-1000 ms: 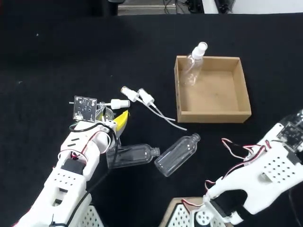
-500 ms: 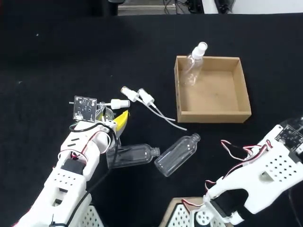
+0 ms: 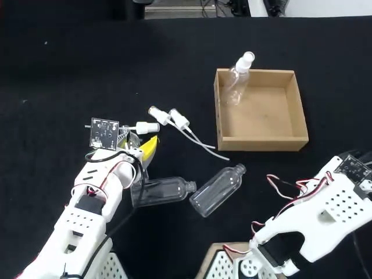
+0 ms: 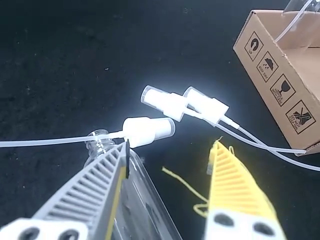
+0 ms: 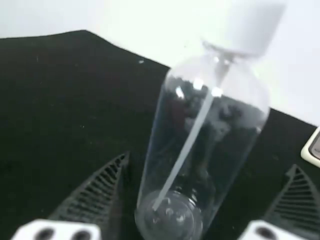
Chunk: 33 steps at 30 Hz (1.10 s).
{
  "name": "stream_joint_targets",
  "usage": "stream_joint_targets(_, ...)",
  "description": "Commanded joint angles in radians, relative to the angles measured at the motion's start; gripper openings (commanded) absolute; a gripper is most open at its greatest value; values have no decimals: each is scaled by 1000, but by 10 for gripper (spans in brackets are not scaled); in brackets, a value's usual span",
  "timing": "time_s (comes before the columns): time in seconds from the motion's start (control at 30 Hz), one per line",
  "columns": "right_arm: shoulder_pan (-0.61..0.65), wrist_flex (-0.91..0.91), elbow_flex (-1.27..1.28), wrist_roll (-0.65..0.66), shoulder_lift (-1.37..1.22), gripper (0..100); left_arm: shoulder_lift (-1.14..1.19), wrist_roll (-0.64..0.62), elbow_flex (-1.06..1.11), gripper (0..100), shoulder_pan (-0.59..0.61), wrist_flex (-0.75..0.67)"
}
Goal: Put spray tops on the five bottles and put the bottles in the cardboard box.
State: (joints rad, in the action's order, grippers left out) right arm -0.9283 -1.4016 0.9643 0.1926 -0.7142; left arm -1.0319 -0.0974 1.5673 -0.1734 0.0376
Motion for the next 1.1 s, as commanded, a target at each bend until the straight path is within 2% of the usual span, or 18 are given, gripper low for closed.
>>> stream_joint_targets(0.0,21,-34,25,3,39,380,-14,-6,-8,253,-10,-25)
stream_joint_targets(0.27,23,25,193,2,343,378,-14,-6,-8,253,-10,-25)
stream_joint_targets(0.57,31,534,237,6,777,375,-14,-6,-7,253,-10,-25)
stream_joint_targets(0.83,11,766,435,15,1244,374,-14,-6,-8,253,-10,-25)
stream_joint_targets(0.9,8,913,463,74,1369,374,-14,-6,-8,253,-10,-25)
stream_joint_targets(1.0,28,1283,421,160,1531,374,-14,-6,-8,253,-10,-25)
stream_joint_targets(1.07,26,1525,364,167,1624,374,-14,-6,-8,253,-10,-25)
